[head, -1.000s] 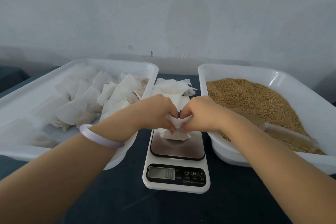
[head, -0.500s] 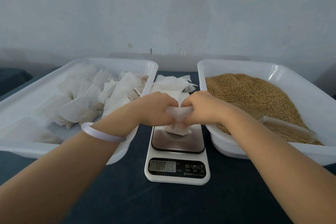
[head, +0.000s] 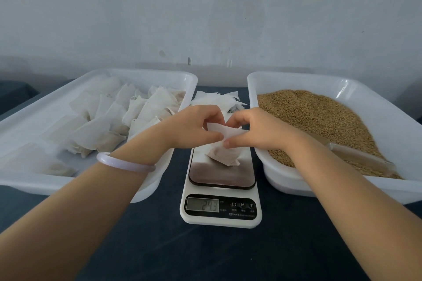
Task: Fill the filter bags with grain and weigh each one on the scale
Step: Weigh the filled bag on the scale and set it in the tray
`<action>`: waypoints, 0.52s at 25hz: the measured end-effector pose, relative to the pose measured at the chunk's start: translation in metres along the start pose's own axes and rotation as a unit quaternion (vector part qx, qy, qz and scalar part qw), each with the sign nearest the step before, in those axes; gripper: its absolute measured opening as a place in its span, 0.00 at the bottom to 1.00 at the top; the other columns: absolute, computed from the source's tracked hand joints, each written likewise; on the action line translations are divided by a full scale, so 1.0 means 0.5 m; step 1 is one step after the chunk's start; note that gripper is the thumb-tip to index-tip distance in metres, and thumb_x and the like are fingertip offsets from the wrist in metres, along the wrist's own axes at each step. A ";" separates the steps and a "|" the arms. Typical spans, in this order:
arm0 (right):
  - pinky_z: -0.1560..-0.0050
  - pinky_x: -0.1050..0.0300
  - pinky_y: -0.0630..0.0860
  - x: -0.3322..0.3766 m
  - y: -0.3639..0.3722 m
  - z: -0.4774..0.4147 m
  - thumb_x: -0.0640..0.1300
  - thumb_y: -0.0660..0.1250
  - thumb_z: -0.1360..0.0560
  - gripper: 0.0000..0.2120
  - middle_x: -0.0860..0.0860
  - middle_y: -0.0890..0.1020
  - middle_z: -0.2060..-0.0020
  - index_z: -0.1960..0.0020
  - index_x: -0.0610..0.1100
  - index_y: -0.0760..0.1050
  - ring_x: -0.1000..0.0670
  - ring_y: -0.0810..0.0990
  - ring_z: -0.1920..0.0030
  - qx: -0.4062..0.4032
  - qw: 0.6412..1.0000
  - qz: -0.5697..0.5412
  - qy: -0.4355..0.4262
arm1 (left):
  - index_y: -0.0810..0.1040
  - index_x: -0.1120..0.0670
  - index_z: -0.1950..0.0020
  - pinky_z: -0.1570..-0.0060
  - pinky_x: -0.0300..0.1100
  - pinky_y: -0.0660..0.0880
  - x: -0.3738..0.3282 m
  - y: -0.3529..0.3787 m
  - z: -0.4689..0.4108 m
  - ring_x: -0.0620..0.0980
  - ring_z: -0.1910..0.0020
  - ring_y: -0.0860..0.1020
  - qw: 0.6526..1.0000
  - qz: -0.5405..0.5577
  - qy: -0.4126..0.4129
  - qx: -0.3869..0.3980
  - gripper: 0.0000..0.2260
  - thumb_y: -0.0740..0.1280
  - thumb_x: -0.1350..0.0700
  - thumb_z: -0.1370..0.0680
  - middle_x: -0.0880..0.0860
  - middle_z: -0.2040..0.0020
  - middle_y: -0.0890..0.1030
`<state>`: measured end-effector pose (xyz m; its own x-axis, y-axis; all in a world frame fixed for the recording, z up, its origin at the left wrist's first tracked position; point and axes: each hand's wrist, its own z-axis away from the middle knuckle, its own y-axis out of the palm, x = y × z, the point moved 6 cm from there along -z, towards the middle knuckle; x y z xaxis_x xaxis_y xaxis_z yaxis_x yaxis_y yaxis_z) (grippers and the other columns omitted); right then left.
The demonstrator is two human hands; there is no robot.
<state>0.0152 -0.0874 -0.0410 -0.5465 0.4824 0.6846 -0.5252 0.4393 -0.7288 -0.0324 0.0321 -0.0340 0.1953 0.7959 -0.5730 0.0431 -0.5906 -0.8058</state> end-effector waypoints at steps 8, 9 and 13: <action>0.57 0.64 0.70 -0.001 0.000 -0.001 0.49 0.76 0.33 0.10 0.60 0.81 0.59 0.54 0.53 0.77 0.61 0.78 0.57 -0.006 1.000 0.004 -0.003 | 0.72 0.45 0.59 0.57 0.32 0.72 -0.002 -0.002 0.001 0.37 0.61 0.75 1.000 0.004 -0.001 -0.002 0.10 0.69 0.59 0.27 0.41 0.60 0.77; 0.57 0.64 0.70 -0.001 0.000 -0.001 0.49 0.76 0.33 0.10 0.60 0.81 0.59 0.54 0.53 0.77 0.61 0.78 0.57 -0.006 1.000 0.005 -0.002 | 0.72 0.46 0.59 0.57 0.32 0.72 -0.002 -0.002 0.001 0.37 0.61 0.75 1.000 0.005 -0.001 -0.002 0.09 0.69 0.59 0.27 0.41 0.60 0.77; 0.58 0.64 0.69 -0.001 0.000 -0.001 0.50 0.76 0.33 0.10 0.60 0.80 0.60 0.55 0.53 0.77 0.61 0.78 0.59 -0.007 1.000 0.002 -0.003 | 0.74 0.48 0.57 0.56 0.33 0.72 -0.001 -0.001 0.001 0.38 0.60 0.75 1.000 0.005 -0.001 -0.004 0.07 0.70 0.59 0.27 0.41 0.60 0.77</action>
<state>0.0159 -0.0872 -0.0416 -0.5531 0.4797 0.6811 -0.5138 0.4472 -0.7322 -0.0330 0.0319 -0.0331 0.1940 0.7908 -0.5805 0.0482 -0.5987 -0.7995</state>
